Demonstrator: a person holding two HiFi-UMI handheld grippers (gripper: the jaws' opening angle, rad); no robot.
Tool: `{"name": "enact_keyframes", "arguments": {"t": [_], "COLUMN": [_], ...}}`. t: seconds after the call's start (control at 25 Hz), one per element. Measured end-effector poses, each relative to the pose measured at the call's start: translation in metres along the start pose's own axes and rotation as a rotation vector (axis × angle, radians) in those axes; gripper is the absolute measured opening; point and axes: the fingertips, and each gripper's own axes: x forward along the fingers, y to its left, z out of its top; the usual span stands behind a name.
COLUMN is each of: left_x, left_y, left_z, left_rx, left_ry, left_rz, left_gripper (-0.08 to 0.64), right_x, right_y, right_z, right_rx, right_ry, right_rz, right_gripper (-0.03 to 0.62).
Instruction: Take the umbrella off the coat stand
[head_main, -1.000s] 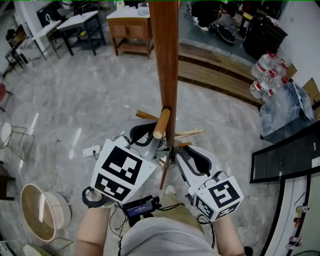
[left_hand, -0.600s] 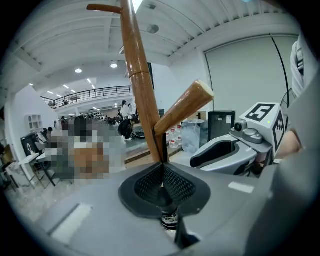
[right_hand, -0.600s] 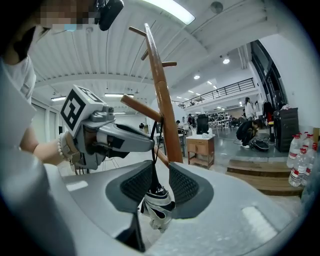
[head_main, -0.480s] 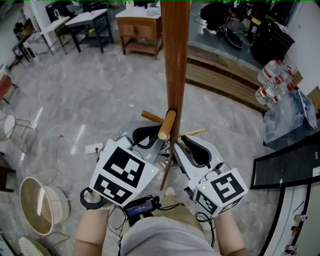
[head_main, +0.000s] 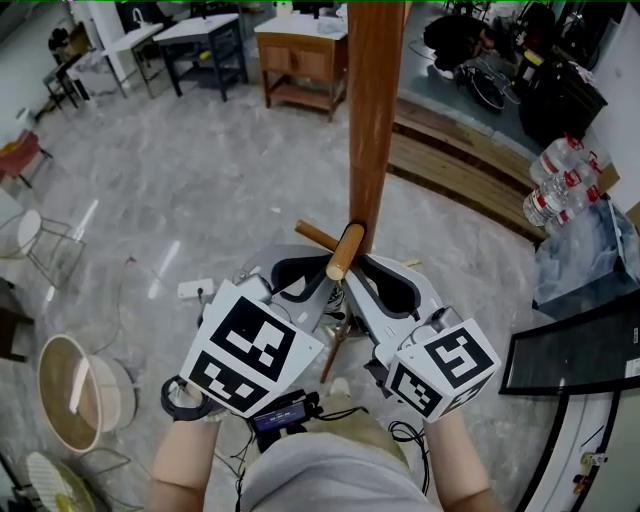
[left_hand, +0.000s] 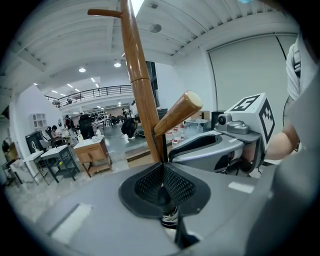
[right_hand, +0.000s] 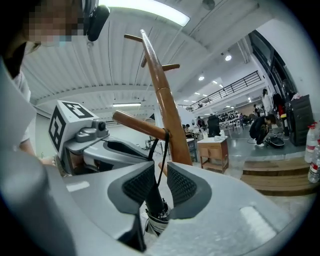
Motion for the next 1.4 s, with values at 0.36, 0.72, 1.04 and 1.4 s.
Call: {"name": "enact_keyframes", "arguments": {"t": [0.36,0.72,1.04,1.4], "left_x": [-0.004,-0.014,-0.03,-0.046], "left_y": [-0.001,-0.003,-0.008,-0.015], "left_z": [-0.003,0.005,0.012,0.016], "left_rx": [-0.021,-0.042,-0.058,-0.058], "left_ry": [0.006,-0.009,-0.026,-0.047], "left_rz": [0.042,0.088,0.125,0.151], "left_gripper": [0.021,0.021,0.021,0.021], "right_x": [0.006,-0.001,-0.009,-0.019], "right_y": [-0.002,0.017,0.033,0.049], "right_z": [0.002,0.014,0.023,0.03], "right_rx": [-0.046,-0.097,-0.107,-0.123], "right_ry": [0.007,0.004,-0.007,-0.021], "right_rz": [0.03,0.1,0.16,0.203], "right_gripper": [0.006,0.005,0.005,0.005]}}
